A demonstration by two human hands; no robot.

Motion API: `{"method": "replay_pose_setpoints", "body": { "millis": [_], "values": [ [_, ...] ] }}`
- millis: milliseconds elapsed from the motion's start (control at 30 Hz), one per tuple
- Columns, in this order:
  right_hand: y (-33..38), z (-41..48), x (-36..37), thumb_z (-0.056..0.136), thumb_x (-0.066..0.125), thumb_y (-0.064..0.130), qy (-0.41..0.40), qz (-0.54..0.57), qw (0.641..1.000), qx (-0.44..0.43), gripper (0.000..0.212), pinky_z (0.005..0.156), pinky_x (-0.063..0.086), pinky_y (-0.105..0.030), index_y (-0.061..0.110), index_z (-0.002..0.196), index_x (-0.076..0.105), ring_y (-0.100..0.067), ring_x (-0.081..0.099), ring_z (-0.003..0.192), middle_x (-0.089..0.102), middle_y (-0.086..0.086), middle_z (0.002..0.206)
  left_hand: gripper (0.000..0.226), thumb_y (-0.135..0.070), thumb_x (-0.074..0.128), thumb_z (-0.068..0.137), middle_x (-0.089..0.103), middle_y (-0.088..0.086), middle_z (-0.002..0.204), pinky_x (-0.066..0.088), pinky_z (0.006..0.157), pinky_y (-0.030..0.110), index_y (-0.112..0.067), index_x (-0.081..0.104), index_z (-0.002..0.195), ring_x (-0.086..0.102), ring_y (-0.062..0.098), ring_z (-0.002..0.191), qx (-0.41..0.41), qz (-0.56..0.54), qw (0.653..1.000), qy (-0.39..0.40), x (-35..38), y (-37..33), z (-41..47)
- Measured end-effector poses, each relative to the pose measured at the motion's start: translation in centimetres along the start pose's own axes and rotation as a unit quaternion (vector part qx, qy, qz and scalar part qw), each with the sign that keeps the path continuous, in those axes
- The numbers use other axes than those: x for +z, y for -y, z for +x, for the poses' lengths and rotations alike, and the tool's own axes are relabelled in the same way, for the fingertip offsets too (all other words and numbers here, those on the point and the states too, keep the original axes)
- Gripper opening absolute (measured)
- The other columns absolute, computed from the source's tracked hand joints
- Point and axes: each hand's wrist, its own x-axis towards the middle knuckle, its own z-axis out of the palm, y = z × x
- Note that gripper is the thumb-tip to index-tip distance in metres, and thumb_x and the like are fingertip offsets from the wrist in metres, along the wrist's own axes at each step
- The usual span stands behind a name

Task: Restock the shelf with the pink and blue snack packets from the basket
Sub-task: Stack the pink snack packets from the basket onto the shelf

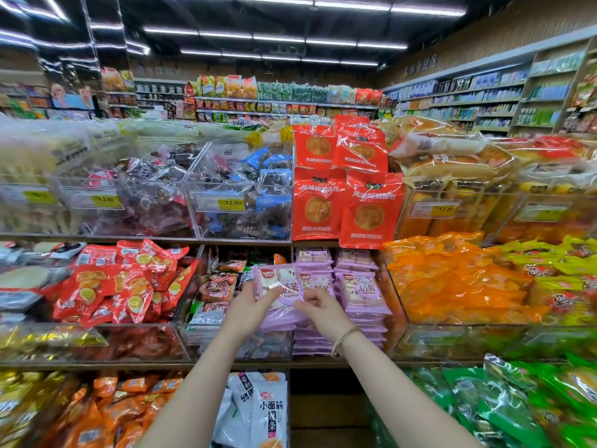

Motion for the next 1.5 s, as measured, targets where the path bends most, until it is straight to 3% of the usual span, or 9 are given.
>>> {"method": "replay_pose_setpoints", "body": {
  "millis": [233,367,500,733,933,1067,1300,1400,1500],
  "values": [
    [-1.3,1.5,-4.0,0.09,0.058,0.009,-0.165,0.12,0.978,0.052,0.023,0.083,0.054,-0.043,0.012,0.071,0.045,-0.023,0.059,0.088,0.051,0.002,0.1,0.069,-0.059,0.031,0.095,0.035,0.005,0.152,0.028,0.113,0.04,-0.016,0.029,0.149,0.035,0.024,0.138,0.001,-0.009,1.0,0.007,0.0,0.6,0.4],
    [-0.7,1.9,-5.2,0.091,0.055,0.012,-0.23,0.043,0.971,0.043,0.018,0.057,0.049,-0.023,0.013,0.076,0.045,-0.017,0.061,0.068,0.055,-0.006,0.087,0.059,-0.043,0.038,0.099,0.038,0.007,0.15,0.032,0.104,0.036,-0.015,0.025,0.149,0.039,0.026,0.134,0.005,-0.006,1.0,0.01,0.2,0.7,0.7],
    [-0.3,2.7,-4.4,0.092,0.049,0.011,-0.19,-0.056,0.978,0.058,0.011,0.081,0.054,-0.045,0.009,0.082,0.051,-0.033,0.063,0.087,0.059,-0.017,0.094,0.059,-0.043,0.039,0.099,0.036,0.005,0.151,0.033,0.101,0.035,-0.016,0.025,0.15,0.041,0.02,0.129,0.006,-0.015,1.0,0.007,0.1,0.7,0.5],
    [0.1,2.3,-4.4,0.092,0.05,0.026,-0.158,-0.389,0.907,0.013,0.022,0.086,0.048,-0.034,0.009,0.097,0.062,-0.026,0.055,0.099,0.05,-0.009,0.114,0.058,-0.042,0.039,0.099,0.041,0.004,0.148,0.03,0.089,0.03,-0.016,0.026,0.149,0.042,0.01,0.106,0.012,-0.021,1.0,0.009,0.2,0.7,0.7],
    [0.2,2.4,-5.8,0.094,0.049,0.019,-0.089,-0.319,0.943,0.029,0.017,0.065,0.043,-0.026,0.009,0.082,0.054,-0.02,0.052,0.071,0.055,-0.013,0.129,0.058,-0.041,0.04,0.099,0.041,0.004,0.147,0.03,0.087,0.028,-0.016,0.026,0.149,0.044,0.006,0.1,0.011,-0.032,0.999,0.007,0.2,0.6,0.5],
    [0.6,2.5,-5.8,0.095,0.047,0.017,-0.097,-0.298,0.949,0.04,0.02,0.058,0.045,-0.026,0.004,0.088,0.061,-0.016,0.049,0.06,0.065,-0.012,0.106,0.055,-0.041,0.04,0.099,0.044,0.004,0.144,0.03,0.087,0.027,-0.016,0.029,0.147,0.046,0.01,0.106,0.012,-0.033,0.999,0.007,0.1,0.6,0.4],
    [0.4,2.5,-5.3,0.093,0.048,0.023,-0.11,-0.341,0.932,0.05,0.029,0.07,0.048,-0.032,0.002,0.101,0.067,-0.024,0.057,0.073,0.067,-0.017,0.105,0.055,-0.04,0.04,0.099,0.043,0.002,0.145,0.039,0.072,0.015,-0.016,0.028,0.148,0.045,0.005,0.1,0.009,-0.044,0.999,0.005,0.3,0.4,0.3],
    [0.7,1.5,-5.7,0.093,0.049,0.033,-0.141,-0.349,0.926,0.016,0.038,0.076,0.043,-0.026,0.008,0.121,0.055,-0.024,0.059,0.096,0.048,-0.01,0.128,0.058,-0.042,0.042,0.098,0.033,0.003,0.152,0.037,0.102,0.036,-0.017,0.026,0.149,0.038,0.021,0.132,0.003,-0.063,0.998,0.002,0.0,0.2,0.0],
    [1.0,-0.6,-5.1,0.091,0.051,0.039,-0.151,-0.286,0.943,-0.082,0.038,0.068,0.039,-0.018,0.015,0.121,0.053,-0.01,0.053,0.086,0.05,0.002,0.107,0.055,-0.04,0.043,0.098,0.036,0.003,0.15,0.032,0.1,0.037,-0.016,0.032,0.146,0.039,0.019,0.128,0.007,-0.142,0.99,-0.022,0.1,-0.6,-0.4]
  ]
}}
